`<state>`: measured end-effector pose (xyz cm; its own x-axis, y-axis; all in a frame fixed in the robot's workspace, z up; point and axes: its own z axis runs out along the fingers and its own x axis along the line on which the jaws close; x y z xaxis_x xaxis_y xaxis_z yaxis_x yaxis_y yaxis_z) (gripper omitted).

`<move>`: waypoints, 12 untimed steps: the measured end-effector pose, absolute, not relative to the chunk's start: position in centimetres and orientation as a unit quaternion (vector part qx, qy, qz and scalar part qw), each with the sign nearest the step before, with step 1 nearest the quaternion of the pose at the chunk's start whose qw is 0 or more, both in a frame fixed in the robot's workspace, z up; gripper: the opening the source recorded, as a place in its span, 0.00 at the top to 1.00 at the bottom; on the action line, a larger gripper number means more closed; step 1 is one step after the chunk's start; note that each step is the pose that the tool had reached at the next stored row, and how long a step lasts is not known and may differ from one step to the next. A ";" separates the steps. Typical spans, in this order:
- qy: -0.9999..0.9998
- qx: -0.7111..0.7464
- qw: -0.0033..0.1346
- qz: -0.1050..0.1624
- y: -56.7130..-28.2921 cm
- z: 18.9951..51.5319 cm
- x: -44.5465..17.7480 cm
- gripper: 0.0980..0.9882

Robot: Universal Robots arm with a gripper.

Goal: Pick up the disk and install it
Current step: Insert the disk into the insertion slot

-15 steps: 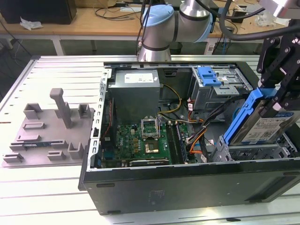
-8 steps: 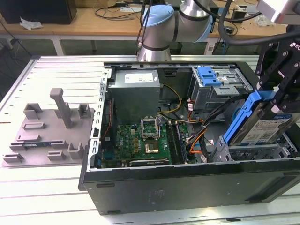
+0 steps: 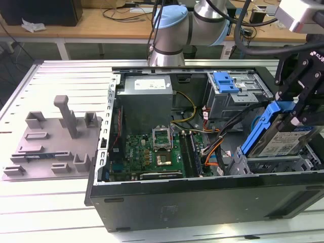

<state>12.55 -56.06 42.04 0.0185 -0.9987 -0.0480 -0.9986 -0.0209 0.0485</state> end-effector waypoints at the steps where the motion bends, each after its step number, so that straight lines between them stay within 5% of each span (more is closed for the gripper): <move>1: -0.700 0.714 0.001 -0.034 -56.1 42.0 12.5 0.70; 12: -0.700 0.714 0.000 -0.034 -56.2 41.1 12.5 0.70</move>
